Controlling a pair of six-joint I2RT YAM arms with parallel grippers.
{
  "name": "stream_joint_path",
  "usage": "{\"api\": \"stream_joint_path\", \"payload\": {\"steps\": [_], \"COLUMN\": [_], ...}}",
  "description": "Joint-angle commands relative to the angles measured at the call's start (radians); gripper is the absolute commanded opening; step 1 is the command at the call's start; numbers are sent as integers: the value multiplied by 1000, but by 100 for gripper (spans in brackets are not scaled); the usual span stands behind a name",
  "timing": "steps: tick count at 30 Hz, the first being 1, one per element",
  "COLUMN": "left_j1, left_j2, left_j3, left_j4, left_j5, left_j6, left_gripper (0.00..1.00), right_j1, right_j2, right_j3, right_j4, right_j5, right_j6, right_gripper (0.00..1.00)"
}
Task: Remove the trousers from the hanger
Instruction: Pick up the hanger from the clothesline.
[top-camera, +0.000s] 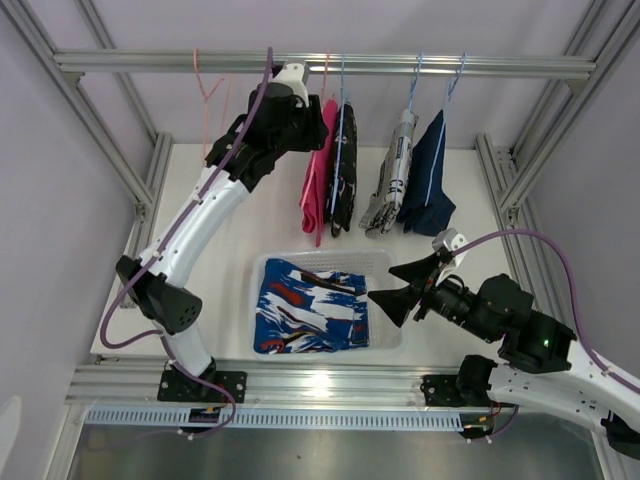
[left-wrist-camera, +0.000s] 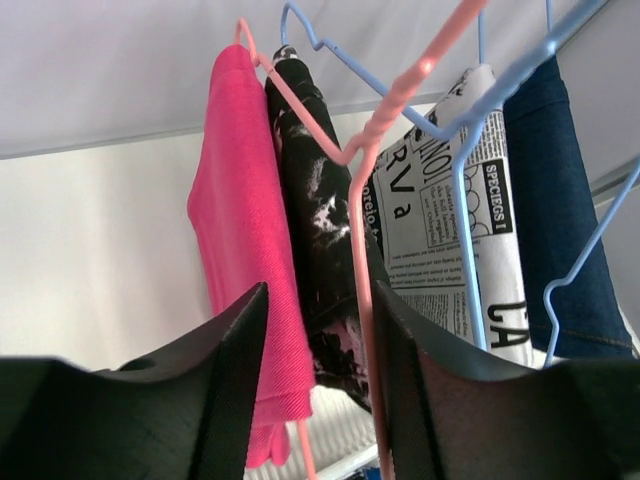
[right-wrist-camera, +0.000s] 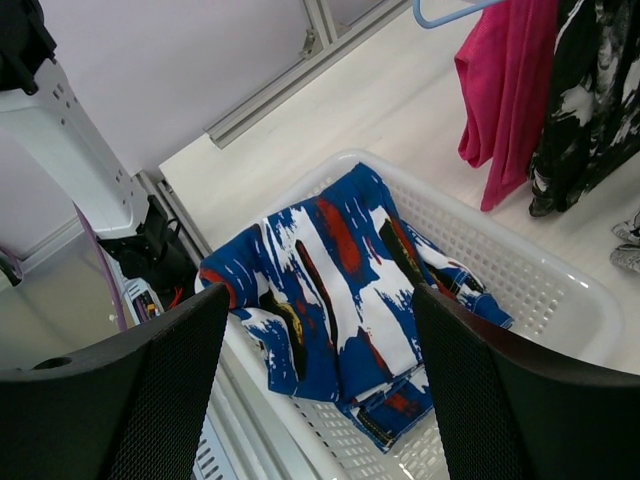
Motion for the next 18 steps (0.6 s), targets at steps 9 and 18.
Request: {"api": "stream_joint_path", "payload": {"steps": [9,18], "left_j1": [-3,-2], "left_j2": [111,11], "left_j3": [139,36], "left_j4": [42,171], "left_j5": [81,185], "left_j6": [-42,-131], "left_gripper": [2,1], "right_j1": [-13,-26], "right_j2": [5,15], "right_j3": [-8,-9], "right_j4": [37,36], "right_j5": [-14,-18], "right_j6": [-9,-5], "right_gripper": [79,79]}}
